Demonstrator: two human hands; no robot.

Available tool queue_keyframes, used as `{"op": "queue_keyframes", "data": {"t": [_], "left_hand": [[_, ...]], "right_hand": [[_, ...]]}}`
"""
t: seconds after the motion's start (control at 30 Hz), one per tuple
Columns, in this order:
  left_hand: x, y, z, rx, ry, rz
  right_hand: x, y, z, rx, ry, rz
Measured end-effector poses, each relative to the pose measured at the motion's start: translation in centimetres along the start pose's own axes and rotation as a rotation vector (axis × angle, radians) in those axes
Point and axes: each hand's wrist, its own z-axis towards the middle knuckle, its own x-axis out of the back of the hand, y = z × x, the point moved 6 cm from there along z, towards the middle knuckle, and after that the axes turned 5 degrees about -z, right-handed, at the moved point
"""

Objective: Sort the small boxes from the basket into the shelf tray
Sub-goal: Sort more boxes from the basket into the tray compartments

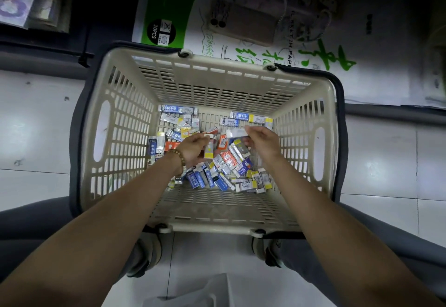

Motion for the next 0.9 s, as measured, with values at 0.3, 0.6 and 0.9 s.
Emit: {"op": "queue_keyframes", "data": {"t": [0.3, 0.6, 0.9], "left_hand": [[1.6, 0.5, 0.5, -0.086, 0.121, -0.002], [1.2, 0.0, 0.2, -0.07, 0.075, -0.039], [1.2, 2.8, -2.5, -0.112, 0.128, 0.11]], "right_hand": [[-2.0, 2.0, 0.1, -0.024, -0.038, -0.227], [-0.7, 4.9, 2.1, 0.017, 0.036, -0.636], [-0.6, 1.9, 1.6, -0.032, 0.092, -0.345]]}}
